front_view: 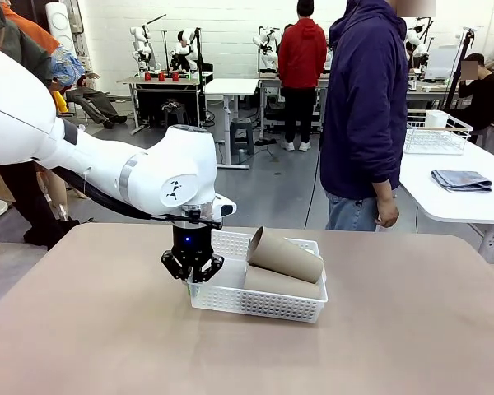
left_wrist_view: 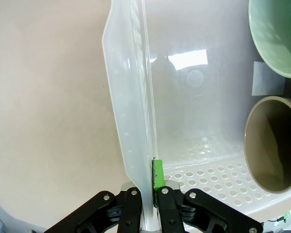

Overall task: Clean and organize the cups into the basket.
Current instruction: Move the Organizing basket back to the left side of the table.

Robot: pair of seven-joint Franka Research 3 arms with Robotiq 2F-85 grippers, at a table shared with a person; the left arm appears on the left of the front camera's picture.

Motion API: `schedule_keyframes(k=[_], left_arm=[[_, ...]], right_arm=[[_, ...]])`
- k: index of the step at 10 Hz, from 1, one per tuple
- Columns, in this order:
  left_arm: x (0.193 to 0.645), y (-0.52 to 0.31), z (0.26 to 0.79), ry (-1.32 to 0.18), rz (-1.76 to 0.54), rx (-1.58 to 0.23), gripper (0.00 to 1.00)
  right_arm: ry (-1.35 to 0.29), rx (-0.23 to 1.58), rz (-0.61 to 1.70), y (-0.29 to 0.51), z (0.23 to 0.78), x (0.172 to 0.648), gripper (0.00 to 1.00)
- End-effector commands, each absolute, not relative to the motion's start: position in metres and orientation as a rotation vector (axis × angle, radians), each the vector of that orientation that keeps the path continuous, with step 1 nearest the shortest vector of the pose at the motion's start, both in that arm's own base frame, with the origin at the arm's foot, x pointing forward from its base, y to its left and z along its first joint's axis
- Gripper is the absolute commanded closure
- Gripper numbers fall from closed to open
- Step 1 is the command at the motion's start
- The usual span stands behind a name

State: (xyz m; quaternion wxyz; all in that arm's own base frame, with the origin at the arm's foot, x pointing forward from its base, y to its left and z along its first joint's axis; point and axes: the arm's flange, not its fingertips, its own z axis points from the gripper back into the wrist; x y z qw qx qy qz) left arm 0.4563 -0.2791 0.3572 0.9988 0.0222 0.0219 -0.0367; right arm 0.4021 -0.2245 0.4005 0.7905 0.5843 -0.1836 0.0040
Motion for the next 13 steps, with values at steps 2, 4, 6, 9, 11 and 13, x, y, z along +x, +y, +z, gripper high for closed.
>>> schedule_keyframes(k=[2,4,6,9,11,13], left_arm=[[0.455,-0.281,0.358,0.044,-0.075,0.045,1.0],[0.455,-0.281,0.358,0.044,-0.075,0.045,1.0],[0.455,-0.281,0.358,0.044,-0.075,0.045,1.0],[0.455,-0.281,0.358,0.044,-0.075,0.045,1.0],[0.455,-0.281,0.358,0.044,-0.075,0.045,1.0],[0.455,-0.281,0.358,0.044,-0.075,0.045,1.0]], right_arm=[[-0.235,1.226,0.042,-0.242,0.389,0.369,0.0],[-0.285,1.267,0.016,-0.261,0.383,0.345,0.0],[-0.362,1.307,0.02,-0.272,0.382,0.329,0.0],[-0.395,1.311,0.023,-0.28,0.386,0.318,0.0],[-0.363,1.29,0.018,-0.281,0.387,0.318,0.0],[-0.363,1.29,0.018,-0.281,0.387,0.318,0.0]])
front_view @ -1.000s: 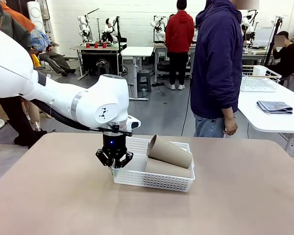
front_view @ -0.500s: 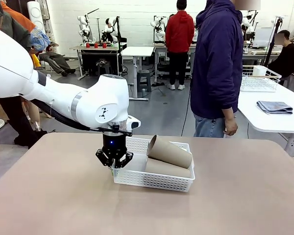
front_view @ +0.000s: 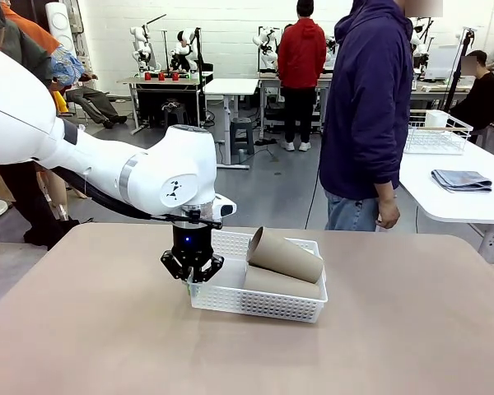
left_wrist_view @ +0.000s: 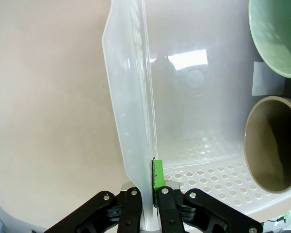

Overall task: Clean and organize the cups into the basket.
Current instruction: Move the Organizing basket back to the left side of the table.

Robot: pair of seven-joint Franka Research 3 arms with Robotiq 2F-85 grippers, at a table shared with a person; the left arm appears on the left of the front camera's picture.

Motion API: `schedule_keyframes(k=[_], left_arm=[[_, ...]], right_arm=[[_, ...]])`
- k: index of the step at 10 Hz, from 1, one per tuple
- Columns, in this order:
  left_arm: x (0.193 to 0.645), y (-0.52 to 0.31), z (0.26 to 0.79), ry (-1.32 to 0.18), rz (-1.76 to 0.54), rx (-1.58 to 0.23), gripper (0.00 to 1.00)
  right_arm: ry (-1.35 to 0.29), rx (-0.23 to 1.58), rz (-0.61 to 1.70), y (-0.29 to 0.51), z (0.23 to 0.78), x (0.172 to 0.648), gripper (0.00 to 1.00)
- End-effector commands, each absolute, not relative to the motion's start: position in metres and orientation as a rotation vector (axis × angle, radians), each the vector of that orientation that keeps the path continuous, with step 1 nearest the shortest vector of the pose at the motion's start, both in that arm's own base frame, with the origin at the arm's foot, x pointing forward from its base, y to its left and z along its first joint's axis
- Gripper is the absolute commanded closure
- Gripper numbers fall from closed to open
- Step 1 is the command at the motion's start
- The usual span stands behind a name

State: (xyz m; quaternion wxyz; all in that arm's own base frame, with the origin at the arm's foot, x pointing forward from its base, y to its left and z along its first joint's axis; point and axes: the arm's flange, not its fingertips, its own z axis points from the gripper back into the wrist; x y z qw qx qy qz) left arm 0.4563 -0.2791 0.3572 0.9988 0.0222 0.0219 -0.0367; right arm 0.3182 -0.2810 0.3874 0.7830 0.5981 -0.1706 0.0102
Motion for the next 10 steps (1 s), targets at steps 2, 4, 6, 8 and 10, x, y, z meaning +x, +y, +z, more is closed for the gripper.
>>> schedule_keyframes(k=[2,4,6,8,10], left_arm=[[0.455,-0.281,0.358,0.044,-0.075,0.045,1.0],[0.455,-0.281,0.358,0.044,-0.075,0.045,1.0],[0.455,-0.281,0.358,0.044,-0.075,0.045,1.0],[0.456,-0.279,0.357,0.044,-0.074,0.044,0.95],[0.443,-0.221,0.352,0.079,-0.061,0.094,0.95]], right_arm=[[-0.363,1.29,0.018,-0.281,0.387,0.318,0.0],[-0.363,1.29,0.018,-0.281,0.387,0.318,0.0],[-0.363,1.29,0.018,-0.281,0.387,0.318,0.0],[-0.363,1.29,0.018,-0.281,0.387,0.318,0.0],[-0.363,1.29,0.018,-0.281,0.387,0.318,0.0]])
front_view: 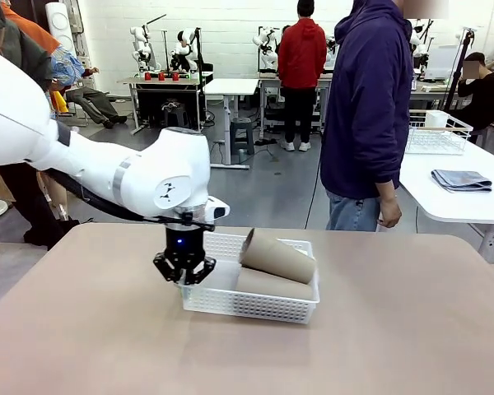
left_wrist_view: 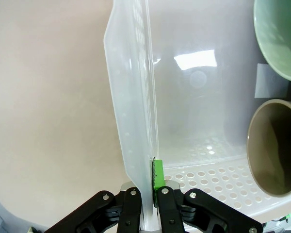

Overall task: Clean and organize the cups into the basket.
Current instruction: Move the Organizing basket back to the left side of the table.

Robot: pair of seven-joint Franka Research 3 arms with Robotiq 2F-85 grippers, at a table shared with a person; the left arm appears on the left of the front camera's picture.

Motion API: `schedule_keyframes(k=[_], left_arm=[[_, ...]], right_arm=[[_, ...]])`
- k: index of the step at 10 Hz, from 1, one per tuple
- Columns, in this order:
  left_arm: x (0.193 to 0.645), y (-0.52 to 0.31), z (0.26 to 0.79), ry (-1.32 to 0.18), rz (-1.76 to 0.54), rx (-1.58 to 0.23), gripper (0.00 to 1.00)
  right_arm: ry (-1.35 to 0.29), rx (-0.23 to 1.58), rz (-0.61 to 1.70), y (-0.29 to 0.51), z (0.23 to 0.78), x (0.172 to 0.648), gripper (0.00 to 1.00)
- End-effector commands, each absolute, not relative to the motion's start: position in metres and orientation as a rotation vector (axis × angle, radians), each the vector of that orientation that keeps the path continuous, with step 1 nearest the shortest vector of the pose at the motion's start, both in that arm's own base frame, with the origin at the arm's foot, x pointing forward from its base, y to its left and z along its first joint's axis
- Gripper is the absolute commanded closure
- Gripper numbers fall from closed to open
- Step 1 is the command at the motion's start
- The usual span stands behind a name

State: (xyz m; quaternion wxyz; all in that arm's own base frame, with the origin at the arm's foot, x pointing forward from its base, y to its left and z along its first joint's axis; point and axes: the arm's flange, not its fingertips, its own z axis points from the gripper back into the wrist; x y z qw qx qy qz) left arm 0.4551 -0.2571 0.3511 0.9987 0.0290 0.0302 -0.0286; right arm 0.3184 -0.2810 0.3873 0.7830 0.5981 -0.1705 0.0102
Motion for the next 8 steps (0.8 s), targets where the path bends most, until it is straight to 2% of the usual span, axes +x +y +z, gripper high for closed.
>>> schedule_keyframes(k=[1,5,8], left_arm=[[0.432,-0.188,0.358,0.064,-0.075,0.098,0.95],[0.405,-0.086,0.367,-0.021,-0.103,0.124,0.95],[0.401,-0.019,0.353,-0.032,-0.068,0.151,0.95]], right_arm=[[-0.363,1.29,0.018,-0.281,0.387,0.318,0.0],[-0.363,1.29,0.018,-0.281,0.387,0.318,0.0],[-0.363,1.29,0.018,-0.281,0.387,0.318,0.0]])
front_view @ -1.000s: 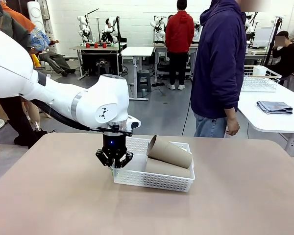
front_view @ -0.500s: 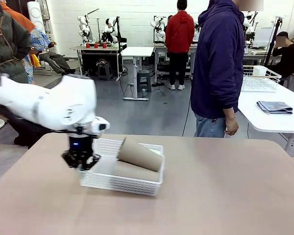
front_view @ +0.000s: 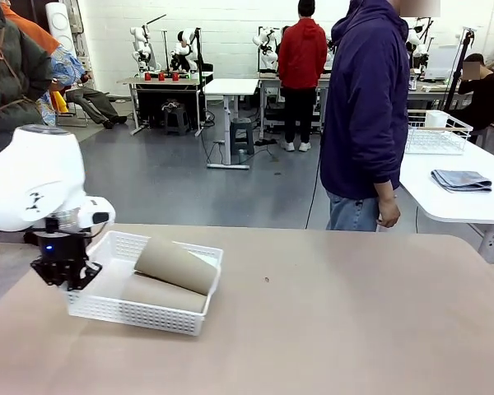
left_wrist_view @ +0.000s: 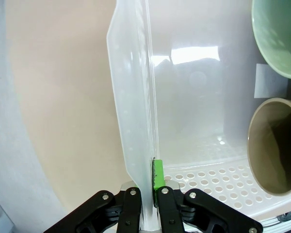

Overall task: Clean and organize the cups into the basket.
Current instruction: Move the Organizing basket back to the left side of the table.

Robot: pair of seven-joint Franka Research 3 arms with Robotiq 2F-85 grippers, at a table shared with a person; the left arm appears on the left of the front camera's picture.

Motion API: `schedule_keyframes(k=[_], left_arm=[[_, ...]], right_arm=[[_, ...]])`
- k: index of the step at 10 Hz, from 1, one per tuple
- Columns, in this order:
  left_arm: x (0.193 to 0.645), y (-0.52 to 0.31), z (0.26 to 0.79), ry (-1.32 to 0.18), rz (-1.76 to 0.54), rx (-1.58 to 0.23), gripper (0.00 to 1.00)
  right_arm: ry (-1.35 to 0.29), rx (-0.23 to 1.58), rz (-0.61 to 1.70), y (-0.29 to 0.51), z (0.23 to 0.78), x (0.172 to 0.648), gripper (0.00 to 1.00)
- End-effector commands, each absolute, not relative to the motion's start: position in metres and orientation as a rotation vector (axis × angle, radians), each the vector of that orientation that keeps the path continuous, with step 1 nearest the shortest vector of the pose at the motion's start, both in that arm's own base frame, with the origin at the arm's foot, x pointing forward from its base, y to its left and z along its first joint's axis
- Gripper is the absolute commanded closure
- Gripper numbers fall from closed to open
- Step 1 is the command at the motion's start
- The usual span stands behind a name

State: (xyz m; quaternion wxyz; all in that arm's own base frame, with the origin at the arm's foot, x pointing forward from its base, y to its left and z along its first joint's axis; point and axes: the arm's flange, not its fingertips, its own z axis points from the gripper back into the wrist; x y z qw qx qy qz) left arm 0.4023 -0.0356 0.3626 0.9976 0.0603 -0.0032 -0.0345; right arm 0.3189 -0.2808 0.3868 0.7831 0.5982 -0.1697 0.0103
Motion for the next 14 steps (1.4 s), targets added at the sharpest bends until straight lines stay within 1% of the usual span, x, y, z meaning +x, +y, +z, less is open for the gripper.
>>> schedule_keyframes(k=[1,5,8,9,10,14], left_arm=[[0.399,-0.001,0.35,-0.039,-0.045,0.16,0.95],[0.388,0.058,0.347,-0.006,0.01,0.197,0.95],[0.384,0.084,0.343,0.038,-0.014,0.221,0.95],[0.385,0.09,0.34,0.064,0.004,0.206,0.95],[0.395,0.071,0.356,0.005,0.023,0.159,0.95],[0.395,0.071,0.356,0.005,0.023,0.159,0.95]], right_arm=[[-0.363,1.29,0.018,-0.281,0.387,0.318,0.0],[-0.363,1.29,0.018,-0.281,0.387,0.318,0.0],[-0.363,1.29,0.018,-0.281,0.387,0.318,0.0],[-0.363,1.29,0.018,-0.281,0.387,0.318,0.0],[-0.363,1.29,0.018,-0.281,0.387,0.318,0.0],[-0.363,1.29,0.018,-0.281,0.387,0.318,0.0]])
